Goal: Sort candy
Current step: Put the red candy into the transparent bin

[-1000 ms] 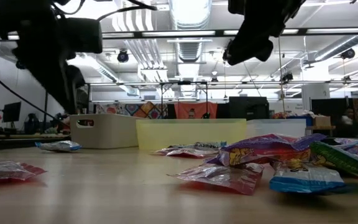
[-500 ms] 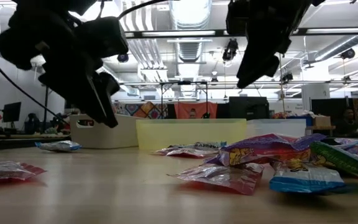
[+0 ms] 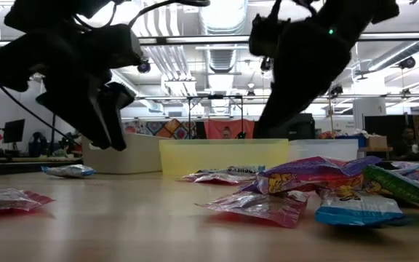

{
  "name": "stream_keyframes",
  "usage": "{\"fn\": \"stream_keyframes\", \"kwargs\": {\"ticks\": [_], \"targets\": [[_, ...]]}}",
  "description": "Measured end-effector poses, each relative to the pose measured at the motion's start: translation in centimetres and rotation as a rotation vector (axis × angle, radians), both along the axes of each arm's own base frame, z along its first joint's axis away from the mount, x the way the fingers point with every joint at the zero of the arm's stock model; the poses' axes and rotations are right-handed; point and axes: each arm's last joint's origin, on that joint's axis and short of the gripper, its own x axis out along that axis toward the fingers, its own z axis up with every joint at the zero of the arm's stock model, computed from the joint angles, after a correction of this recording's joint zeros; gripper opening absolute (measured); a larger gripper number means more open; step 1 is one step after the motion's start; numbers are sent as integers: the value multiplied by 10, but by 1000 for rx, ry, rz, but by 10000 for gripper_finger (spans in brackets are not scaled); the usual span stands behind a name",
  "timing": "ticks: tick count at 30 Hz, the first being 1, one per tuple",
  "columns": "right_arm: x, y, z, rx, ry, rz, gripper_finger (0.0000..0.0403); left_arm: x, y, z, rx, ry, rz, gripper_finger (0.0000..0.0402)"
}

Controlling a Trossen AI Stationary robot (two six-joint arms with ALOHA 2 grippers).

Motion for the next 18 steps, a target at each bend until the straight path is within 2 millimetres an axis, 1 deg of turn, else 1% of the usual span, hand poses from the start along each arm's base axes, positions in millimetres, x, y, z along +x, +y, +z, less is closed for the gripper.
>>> {"fn": "stream_keyframes", "kwargs": {"ticks": [4, 6, 8, 13, 18], "targets": [[11, 3, -15, 7, -27, -16, 164, -7, 2, 5, 38, 13, -37, 168], [15, 4, -19, 21, -35, -29, 168, -10, 4, 10, 55, 5, -60, 168], [17, 4, -26, 16, -19, -59, 179, -13, 5, 17, 85, -20, -72, 168], [26, 4, -34, -37, -57, -127, 211, -25, 11, 36, 150, -91, -87, 168], [33, 2, -41, -80, -68, -181, 214, -37, 18, 56, 200, -172, -65, 168]]}}
